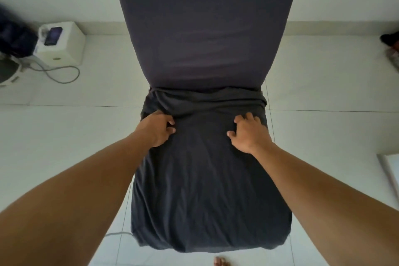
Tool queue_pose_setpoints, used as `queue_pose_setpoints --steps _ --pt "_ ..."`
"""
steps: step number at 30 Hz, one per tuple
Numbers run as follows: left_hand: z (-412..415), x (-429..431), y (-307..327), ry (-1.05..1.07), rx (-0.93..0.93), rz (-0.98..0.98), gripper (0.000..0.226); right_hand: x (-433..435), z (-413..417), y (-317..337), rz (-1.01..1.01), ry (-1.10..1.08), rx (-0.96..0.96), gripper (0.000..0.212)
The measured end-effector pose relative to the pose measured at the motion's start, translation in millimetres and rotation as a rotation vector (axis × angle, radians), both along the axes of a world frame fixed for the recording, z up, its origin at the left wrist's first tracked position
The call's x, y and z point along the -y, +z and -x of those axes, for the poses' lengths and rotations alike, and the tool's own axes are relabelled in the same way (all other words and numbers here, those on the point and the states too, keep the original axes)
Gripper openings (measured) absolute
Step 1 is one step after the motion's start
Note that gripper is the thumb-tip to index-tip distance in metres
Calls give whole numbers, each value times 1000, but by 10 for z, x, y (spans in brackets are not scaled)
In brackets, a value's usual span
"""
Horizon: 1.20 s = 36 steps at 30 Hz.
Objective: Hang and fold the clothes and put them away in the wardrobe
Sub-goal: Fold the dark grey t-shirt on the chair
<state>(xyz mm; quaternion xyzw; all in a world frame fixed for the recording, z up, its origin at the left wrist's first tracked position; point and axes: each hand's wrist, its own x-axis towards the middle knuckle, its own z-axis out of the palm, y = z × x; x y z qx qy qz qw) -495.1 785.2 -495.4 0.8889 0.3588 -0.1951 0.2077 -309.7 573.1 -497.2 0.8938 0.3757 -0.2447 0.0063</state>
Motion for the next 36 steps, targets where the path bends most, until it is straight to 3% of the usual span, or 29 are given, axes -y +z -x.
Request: queue_pose_setpoints --steps 3,6,11,18,22,28,33,36 --pt "28 -41 70 -150 -136 -47 57 8 137 42 17 -39 -36 60" --pt "13 -138 191 -267 -204 -101 66 50 259 109 28 -94 -62 65" --pt "-79 -233 375 -546 -202 -176 55 107 515 194 52 -229 -79 72" --pt "-161 -462 323 -915 -233 -215 63 356 898 127 77 -544 -75 73" --pt "-286 -631 288 -1056 -240 -203 61 616 1255 101 114 -726 -67 76" --pt "-545 -624 255 -1176 -227 -252 57 608 1527 34 83 -835 -60 73" --pt "-731 -552 212 -1413 -58 -356 62 510 1606 -9 35 -913 -23 69" --pt "-715 -534 41 -1554 -47 -340 69 477 1779 -30 41 -979 -18 68"
